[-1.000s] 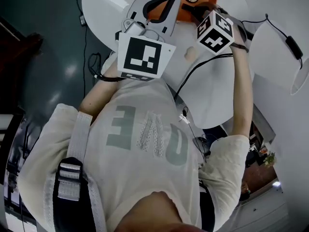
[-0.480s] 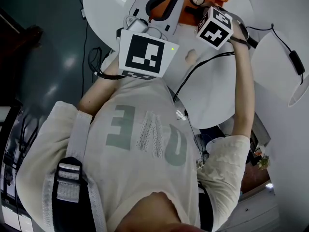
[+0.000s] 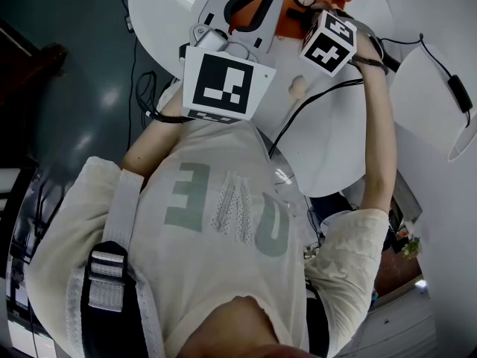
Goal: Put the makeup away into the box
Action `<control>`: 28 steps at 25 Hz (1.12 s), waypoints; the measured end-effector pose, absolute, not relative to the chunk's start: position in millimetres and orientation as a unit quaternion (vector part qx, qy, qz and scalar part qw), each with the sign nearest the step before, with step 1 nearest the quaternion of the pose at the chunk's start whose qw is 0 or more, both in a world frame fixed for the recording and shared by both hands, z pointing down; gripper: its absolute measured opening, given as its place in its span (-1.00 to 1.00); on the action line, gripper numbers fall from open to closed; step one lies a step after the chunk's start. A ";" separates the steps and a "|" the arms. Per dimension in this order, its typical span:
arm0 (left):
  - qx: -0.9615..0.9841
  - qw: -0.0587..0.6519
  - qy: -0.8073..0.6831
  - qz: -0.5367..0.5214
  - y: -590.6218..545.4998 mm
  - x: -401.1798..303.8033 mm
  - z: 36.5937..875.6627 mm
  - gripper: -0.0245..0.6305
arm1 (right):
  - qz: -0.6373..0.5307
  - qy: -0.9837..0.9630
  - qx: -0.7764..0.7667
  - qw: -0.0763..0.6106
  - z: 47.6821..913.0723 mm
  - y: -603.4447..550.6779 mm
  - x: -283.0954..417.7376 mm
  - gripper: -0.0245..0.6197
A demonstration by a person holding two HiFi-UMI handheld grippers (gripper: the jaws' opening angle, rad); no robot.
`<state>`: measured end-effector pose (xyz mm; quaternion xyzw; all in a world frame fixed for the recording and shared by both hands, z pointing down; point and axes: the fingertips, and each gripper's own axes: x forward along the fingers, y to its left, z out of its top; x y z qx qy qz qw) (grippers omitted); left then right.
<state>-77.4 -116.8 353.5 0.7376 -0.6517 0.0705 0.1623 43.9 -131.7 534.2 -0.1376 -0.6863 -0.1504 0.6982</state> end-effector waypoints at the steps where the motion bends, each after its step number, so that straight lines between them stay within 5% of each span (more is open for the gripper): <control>1: 0.738 0.161 -0.652 0.069 -117.2 -77.8 352.2 -0.90 | -0.148 -0.691 -0.134 0.695 533.0 -131.9 43.0 -0.61; 8: 0.748 0.140 -0.645 0.068 -118.3 -76.0 335.3 -0.90 | -0.143 -0.756 -0.080 0.634 485.3 -130.3 20.1 -0.51; 10: 0.756 0.126 -0.639 0.065 -118.7 -72.3 324.7 -0.90 | -0.141 -0.803 -0.027 0.579 451.5 -134.3 5.3 -0.54; 12: 0.766 0.105 -0.632 0.061 -119.3 -65.7 311.5 -0.90 | -0.135 -0.848 0.047 0.511 411.5 -139.1 -3.4 -0.91; 20: 0.819 0.040 -0.571 0.033 -118.3 -14.6 265.2 -0.90 | -0.033 -0.931 0.312 0.185 280.0 -109.9 19.5 -0.91; 28: 0.838 0.030 -0.544 0.023 -104.9 22.6 248.0 -0.90 | 0.091 -0.884 0.459 0.020 243.6 -61.6 93.4 -0.91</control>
